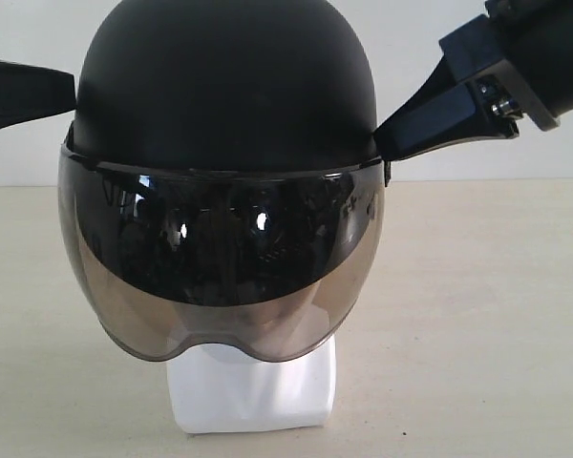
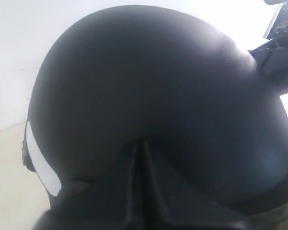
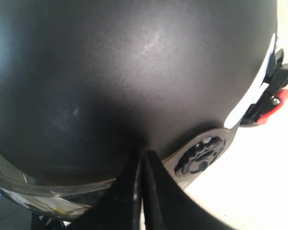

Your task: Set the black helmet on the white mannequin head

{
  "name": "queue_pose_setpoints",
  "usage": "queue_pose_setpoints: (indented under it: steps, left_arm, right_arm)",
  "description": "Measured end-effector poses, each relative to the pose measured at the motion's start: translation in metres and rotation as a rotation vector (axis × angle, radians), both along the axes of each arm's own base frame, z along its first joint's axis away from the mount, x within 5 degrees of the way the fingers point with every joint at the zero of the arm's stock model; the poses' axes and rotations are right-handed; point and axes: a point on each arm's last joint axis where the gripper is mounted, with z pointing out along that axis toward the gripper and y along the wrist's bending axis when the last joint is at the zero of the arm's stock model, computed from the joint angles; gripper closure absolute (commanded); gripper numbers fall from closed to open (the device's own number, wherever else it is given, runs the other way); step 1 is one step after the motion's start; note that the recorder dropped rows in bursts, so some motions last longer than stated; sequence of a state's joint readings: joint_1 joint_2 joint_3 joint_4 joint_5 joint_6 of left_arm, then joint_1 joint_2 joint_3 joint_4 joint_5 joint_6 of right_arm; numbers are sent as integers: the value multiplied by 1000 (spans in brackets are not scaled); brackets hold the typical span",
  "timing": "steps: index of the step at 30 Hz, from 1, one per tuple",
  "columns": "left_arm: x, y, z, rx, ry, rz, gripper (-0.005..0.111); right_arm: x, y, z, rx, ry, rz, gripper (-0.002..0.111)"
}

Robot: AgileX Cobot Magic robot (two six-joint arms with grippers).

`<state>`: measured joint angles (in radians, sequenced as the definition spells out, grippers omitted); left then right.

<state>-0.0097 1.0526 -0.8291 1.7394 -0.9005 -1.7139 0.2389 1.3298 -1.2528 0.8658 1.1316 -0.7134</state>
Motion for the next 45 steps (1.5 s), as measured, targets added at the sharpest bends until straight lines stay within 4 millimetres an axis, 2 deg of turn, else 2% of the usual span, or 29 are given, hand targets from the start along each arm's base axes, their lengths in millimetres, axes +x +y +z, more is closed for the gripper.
queue_pose_setpoints:
  steps: [6, 15, 21, 24, 26, 29, 34, 37, 41, 45]
  left_arm:
    - [-9, 2, 9, 8, -53, 30, 102]
    - [-17, 14, 21, 13, -112, 96, 102]
    - [-14, 15, 54, 21, -214, 95, 102]
    - [-4, 13, 71, 20, -242, 59, 102]
    - [14, 10, 81, 17, -235, -21, 102]
    - [48, 6, 86, 6, -189, -175, 102]
    - [83, 2, 113, -11, -212, -235, 102]
    - [91, -12, 119, -24, -215, -284, 102]
    - [84, -53, 126, -42, -235, -434, 102]
    - [91, -59, 117, -53, -192, -451, 102]
  right_arm:
    - [-8, 0, 7, 8, -25, 3, 109]
    - [-13, -7, 34, -43, -83, -54, 109]
    - [-15, -8, 53, -39, -136, -55, 109]
    - [-20, -6, 65, -19, -166, -19, 109]
    - [-26, 0, 78, 0, -210, 19, 109]
    - [-42, 20, 93, 22, -270, 105, 109]
    - [-58, 49, 99, 25, -336, 136, 109]
    - [-63, 60, 97, -2, -344, 160, 109]
    - [-51, 87, 78, -60, -333, 186, 109]
    - [-44, 92, 74, -71, -353, 168, 109]
